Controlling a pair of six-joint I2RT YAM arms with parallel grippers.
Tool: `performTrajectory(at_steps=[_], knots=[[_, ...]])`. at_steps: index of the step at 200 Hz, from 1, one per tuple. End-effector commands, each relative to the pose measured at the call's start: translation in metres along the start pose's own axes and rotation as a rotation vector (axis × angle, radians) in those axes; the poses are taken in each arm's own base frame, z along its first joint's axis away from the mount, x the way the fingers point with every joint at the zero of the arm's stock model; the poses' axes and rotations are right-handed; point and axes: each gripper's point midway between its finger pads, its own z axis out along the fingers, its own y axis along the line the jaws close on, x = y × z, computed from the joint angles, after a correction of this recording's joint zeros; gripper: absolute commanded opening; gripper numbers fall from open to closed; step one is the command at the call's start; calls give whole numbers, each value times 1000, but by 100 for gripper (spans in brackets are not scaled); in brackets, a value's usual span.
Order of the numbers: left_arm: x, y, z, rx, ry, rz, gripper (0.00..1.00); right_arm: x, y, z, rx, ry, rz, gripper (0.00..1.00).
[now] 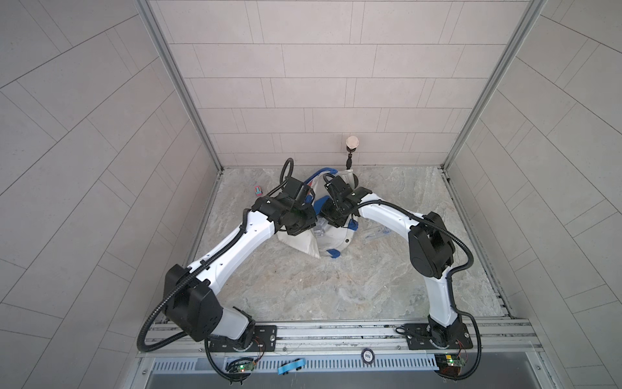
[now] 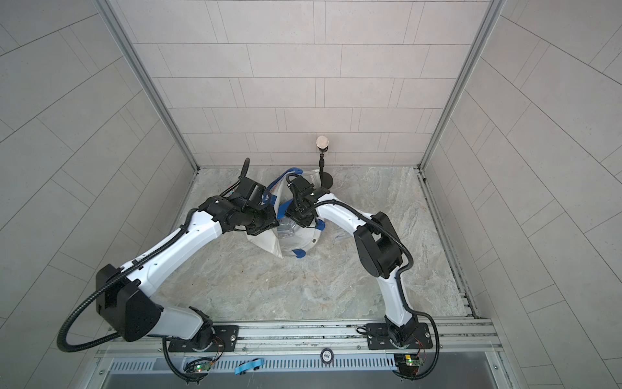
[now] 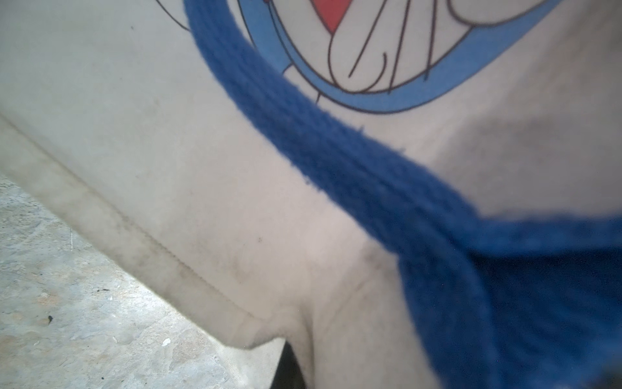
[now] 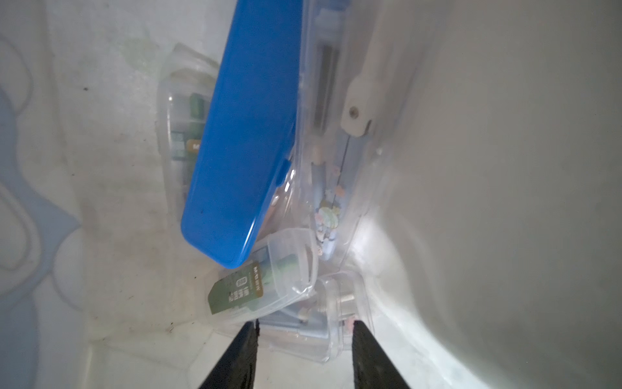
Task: Take out the compass set from the canvas bag
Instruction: Pick up the compass set from the canvas bag.
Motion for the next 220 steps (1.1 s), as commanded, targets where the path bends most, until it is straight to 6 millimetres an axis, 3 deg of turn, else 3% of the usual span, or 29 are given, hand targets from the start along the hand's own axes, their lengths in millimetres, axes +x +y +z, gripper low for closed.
performTrajectory(at_steps=[1,19,67,87,119,138,188,220], knots=[[-10,-24,-18,91,-43,29,0,-18,-13,5,56,-59,39,52],[-9,-26,-18,97,-38,36,0,-27,-22,16,70,-76,61,54],[-6,-33,-18,129,-15,53,0,-55,-15,46,37,-142,82,55],[-4,-35,-18,138,0,63,0,-62,-22,63,49,-156,117,54],[-2,-36,-20,142,12,75,0,-69,-17,82,-33,-176,150,40],[-1,-35,-20,140,15,85,0,-72,-6,74,-74,-194,122,33],[-1,-37,-14,145,25,83,0,-66,32,15,-181,-252,-2,13],[-3,-36,-14,143,14,79,0,-46,28,-16,-104,-260,-76,11]])
